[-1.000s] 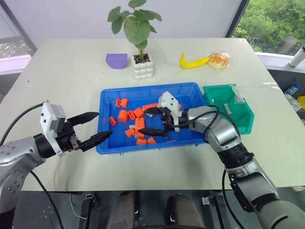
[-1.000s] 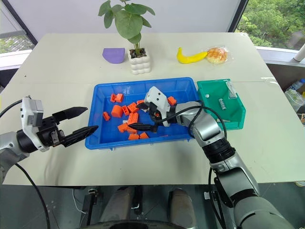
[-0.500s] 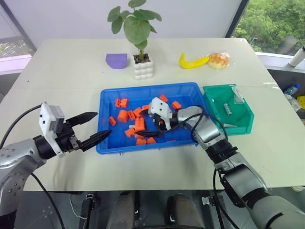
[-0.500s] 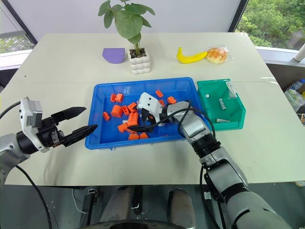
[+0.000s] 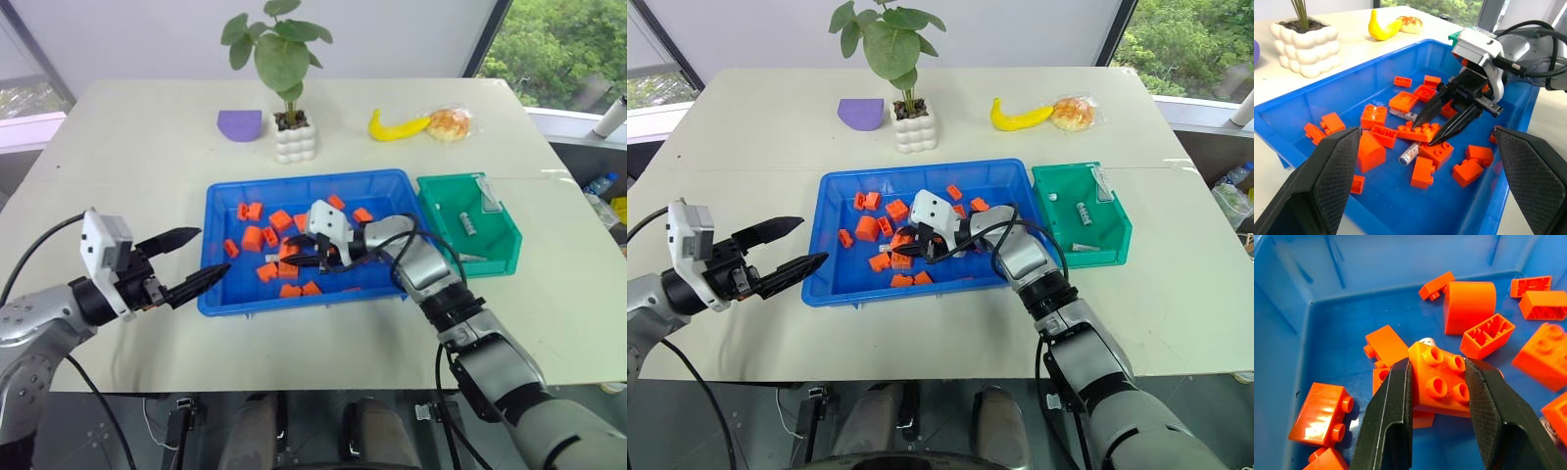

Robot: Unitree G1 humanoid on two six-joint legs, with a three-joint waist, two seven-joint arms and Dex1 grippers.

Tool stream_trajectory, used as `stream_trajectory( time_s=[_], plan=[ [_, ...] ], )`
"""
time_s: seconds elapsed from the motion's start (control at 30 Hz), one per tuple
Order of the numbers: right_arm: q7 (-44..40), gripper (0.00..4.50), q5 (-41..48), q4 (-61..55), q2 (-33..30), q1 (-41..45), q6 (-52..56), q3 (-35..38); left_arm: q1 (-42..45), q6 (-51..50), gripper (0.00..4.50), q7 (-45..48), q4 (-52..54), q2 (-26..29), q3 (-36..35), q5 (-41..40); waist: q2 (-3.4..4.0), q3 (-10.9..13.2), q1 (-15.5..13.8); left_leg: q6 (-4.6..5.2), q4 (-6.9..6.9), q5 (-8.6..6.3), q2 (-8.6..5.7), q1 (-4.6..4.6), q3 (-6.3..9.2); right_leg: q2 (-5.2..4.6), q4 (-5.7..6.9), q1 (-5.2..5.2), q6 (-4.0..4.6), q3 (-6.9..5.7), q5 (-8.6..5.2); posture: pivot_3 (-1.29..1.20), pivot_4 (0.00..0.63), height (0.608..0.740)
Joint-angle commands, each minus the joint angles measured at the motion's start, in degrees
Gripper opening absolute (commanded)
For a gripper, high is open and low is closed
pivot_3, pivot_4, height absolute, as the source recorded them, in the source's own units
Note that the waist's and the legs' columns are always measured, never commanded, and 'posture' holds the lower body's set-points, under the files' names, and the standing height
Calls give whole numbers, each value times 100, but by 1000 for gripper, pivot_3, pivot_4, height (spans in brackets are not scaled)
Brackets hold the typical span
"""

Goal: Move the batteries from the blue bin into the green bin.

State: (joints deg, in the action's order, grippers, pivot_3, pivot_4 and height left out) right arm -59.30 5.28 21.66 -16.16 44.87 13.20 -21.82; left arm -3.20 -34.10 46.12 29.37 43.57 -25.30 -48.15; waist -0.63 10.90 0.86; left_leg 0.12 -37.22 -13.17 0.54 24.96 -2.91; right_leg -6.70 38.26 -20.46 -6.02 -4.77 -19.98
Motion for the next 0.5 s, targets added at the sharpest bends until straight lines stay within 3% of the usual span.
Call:
stream_trajectory(
  time_s=[0.03, 0.27, 0.5],
  plan=[
    [96, 1013, -16, -58, 58, 144, -71, 180, 59, 138, 4500, -16, 151, -17, -90, -50, 0, 0, 0, 0, 0, 0, 0, 0, 0, 0, 0, 0, 0, 0, 0, 0, 150, 739],
    [310, 1013, 45, -110, -5, 661, -67, 571, 48, 139, 4500, -52, 168, -41, -108, -51, 1, 1, 4, 0, 0, 0, 0, 0, -1, 0, 0, -1, 0, 0, 0, 0, 150, 739],
    [787, 1013, -332, 983, 26, 1260, -1027, 766, 138, 147, 4500, -43, 107, -60, -19, -16, 1, 0, 4, -1, 1, 0, 0, 0, -1, 0, 0, -1, 0, 0, 0, 0, 150, 739]
  ],
)
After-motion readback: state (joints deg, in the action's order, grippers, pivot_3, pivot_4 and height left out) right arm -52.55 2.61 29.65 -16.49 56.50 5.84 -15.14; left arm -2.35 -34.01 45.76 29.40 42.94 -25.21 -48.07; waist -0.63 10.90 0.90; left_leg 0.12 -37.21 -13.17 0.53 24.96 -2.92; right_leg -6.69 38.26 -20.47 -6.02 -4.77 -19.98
